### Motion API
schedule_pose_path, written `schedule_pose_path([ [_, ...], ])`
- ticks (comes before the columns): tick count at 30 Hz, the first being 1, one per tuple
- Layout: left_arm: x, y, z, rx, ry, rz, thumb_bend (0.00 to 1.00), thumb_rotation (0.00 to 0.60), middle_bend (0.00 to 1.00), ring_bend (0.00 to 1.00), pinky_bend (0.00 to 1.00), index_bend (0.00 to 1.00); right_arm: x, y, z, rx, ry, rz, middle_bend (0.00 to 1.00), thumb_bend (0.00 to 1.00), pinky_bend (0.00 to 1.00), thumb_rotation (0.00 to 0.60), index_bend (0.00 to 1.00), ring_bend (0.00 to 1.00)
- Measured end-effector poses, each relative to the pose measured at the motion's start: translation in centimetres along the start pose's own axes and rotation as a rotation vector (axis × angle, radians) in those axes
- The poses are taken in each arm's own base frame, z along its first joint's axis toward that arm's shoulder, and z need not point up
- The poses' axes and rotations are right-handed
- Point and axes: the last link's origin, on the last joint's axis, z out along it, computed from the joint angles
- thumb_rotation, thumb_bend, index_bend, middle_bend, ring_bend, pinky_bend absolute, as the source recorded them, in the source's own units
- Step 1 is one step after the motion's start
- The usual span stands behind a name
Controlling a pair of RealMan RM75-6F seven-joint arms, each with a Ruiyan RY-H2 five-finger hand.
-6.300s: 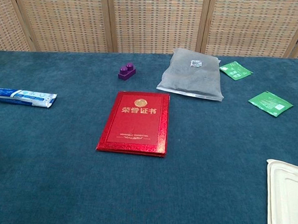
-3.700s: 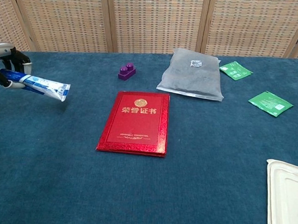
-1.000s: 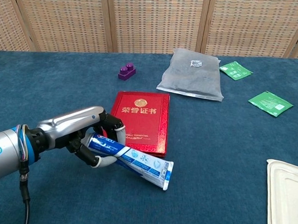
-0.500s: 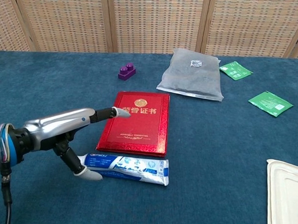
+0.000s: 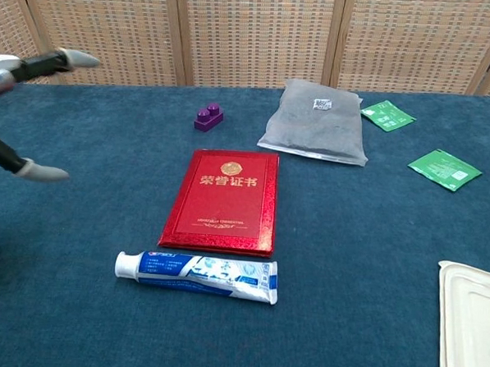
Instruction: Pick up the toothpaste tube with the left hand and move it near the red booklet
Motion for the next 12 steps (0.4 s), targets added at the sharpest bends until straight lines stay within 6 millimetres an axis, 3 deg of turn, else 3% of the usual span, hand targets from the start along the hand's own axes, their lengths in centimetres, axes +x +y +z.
schedule_pose_path([
  [2,1.5,-1.6,-1.6,0.065,0.049,0.056,0.05,0.600,0.00,0.00,0.00,0.00,0.2,0.0,0.0,0.002,0.007,0.004,0.00,0.00,0.00,0.600,0.00,0.00],
  [6,4.7,-4.6,-7.0,0.249,0.109,0.130,0.05,0.600,0.00,0.00,0.00,0.00,0.4,0.1,-0.1,0.006,0.014,0.009,0.00,0.00,0.00,0.600,0.00,0.00],
  [12,7.0,-5.9,-11.8,0.379,0.088,0.170,0.05,0.600,0.00,0.00,0.00,0.00,0.8,0.0,-0.3,0.022,0.028,0.025,0.00,0.00,0.00,0.600,0.00,0.00],
])
